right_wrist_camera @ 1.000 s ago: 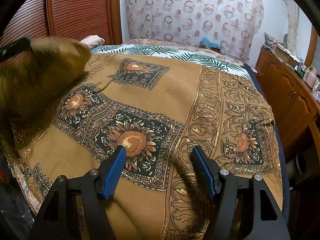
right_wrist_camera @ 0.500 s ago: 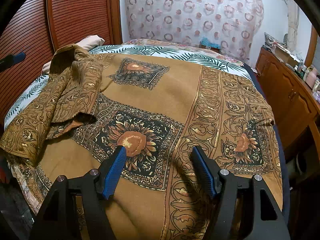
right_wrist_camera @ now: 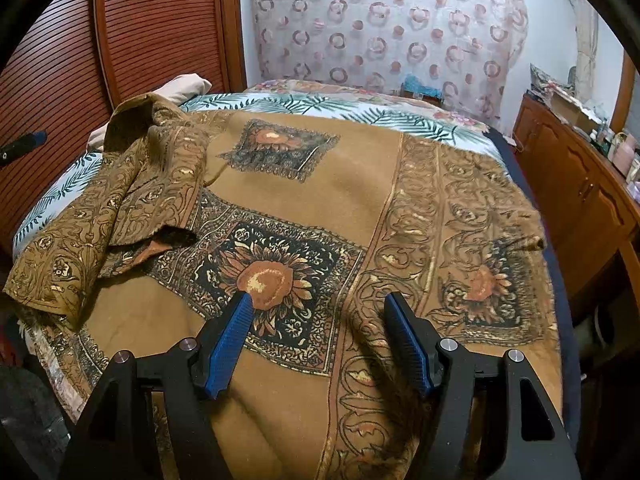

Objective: Fold small clothes

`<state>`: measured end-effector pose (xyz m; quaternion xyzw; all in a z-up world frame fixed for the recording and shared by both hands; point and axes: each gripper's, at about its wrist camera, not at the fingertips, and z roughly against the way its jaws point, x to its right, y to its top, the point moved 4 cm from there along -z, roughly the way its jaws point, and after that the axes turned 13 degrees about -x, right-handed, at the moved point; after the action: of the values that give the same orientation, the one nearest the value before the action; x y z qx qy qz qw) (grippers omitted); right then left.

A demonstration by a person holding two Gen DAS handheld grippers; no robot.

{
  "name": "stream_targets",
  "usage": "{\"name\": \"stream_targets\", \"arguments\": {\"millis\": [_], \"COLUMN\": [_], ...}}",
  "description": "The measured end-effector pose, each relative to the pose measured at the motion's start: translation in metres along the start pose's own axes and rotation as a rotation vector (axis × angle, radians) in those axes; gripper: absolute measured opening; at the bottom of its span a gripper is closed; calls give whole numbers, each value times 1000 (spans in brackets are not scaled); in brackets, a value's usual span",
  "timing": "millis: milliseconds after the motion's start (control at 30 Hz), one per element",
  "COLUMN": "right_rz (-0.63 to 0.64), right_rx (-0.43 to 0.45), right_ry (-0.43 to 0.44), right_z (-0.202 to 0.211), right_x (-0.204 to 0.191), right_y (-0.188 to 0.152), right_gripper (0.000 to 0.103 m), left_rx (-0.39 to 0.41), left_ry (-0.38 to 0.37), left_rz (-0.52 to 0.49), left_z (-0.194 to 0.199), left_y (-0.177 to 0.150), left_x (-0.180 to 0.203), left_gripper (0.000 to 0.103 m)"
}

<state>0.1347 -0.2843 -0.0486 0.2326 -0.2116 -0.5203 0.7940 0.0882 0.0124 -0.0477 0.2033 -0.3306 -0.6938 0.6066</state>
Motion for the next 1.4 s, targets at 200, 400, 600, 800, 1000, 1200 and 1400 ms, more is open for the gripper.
{"name": "stream_targets", "arguments": {"millis": [200, 400, 600, 800, 1000, 1200, 1400], "right_rz": [20, 64, 67, 68, 172, 268, 308], "right_rx": [66, 56, -32, -39, 32, 26, -11], "right_ry": [133, 215, 268, 314, 359, 392, 334], "right_z": [24, 11, -31, -43, -18, -18, -35], "right_x": [-31, -65, -81, -80, -108, -141, -158], "right_y": [20, 54, 74, 80, 71, 52, 48], "right_gripper": [70, 70, 64, 16, 10, 10, 18], "left_rx": [2, -6, -11, -95, -140, -95, -74], "left_ry": [9, 17, 41, 54, 59, 62, 54], "left_rz": [24, 37, 16, -51, -26, 1, 20], "left_z": [-2, -7, -17, -53, -76, -55, -43], "left_y": [-5, -7, 2, 21, 37, 31, 28], "left_x": [-11, -20, -32, -43, -56, -60, -65], "left_gripper": [78, 78, 78, 59, 43, 43, 43]}}
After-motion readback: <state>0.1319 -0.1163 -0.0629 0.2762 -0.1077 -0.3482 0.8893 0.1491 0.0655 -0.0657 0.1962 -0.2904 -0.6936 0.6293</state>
